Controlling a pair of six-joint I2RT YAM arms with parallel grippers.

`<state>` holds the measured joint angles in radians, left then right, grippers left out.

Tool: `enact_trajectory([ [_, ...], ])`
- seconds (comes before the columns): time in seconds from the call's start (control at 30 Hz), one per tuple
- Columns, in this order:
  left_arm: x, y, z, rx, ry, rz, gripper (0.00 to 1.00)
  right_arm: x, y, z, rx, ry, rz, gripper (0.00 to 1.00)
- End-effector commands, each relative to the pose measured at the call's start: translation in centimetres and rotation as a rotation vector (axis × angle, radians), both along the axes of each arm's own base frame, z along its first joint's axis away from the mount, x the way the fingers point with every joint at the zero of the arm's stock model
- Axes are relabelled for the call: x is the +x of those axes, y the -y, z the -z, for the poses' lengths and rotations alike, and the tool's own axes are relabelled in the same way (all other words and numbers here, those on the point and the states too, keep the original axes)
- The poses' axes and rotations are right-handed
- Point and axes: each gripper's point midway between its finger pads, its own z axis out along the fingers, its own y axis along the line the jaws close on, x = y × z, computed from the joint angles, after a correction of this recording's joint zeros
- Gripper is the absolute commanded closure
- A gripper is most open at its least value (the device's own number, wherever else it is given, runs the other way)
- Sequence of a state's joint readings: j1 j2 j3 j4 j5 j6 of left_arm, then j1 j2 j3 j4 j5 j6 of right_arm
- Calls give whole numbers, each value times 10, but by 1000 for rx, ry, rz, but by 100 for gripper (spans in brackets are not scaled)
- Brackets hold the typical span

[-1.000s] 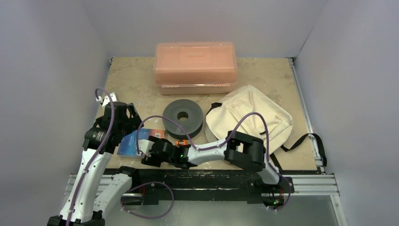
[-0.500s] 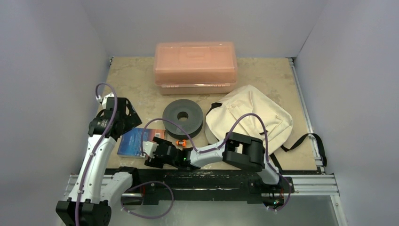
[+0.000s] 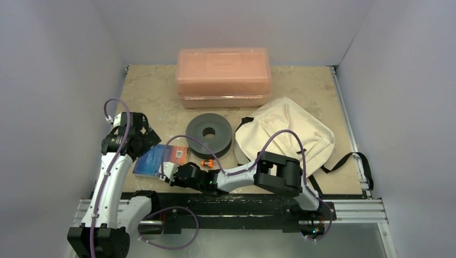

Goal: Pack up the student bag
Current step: Pick up the book from the center of the board.

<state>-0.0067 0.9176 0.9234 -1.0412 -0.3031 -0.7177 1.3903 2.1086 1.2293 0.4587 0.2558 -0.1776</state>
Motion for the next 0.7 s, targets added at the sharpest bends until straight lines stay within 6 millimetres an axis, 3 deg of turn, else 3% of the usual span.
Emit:
enact_trajectory([
  [0.0,-10,3,4,-48,7,-63,0,8,-4,-15,77,-83,23,81],
  [0.1,-15,8,4,-84,15,-77,0,14,-2,-20,110,-174,25,100],
  [0.3,-32,32,16,-238,-24,-135,0,33,7,-25,221,-457,-5,100],
  [0.53,-34,66,25,-467,12,-180,2,31,5,-29,268,-545,-59,100],
  [0.67,-38,69,37,-500,-8,-240,5,31,5,-34,280,-548,-66,100],
])
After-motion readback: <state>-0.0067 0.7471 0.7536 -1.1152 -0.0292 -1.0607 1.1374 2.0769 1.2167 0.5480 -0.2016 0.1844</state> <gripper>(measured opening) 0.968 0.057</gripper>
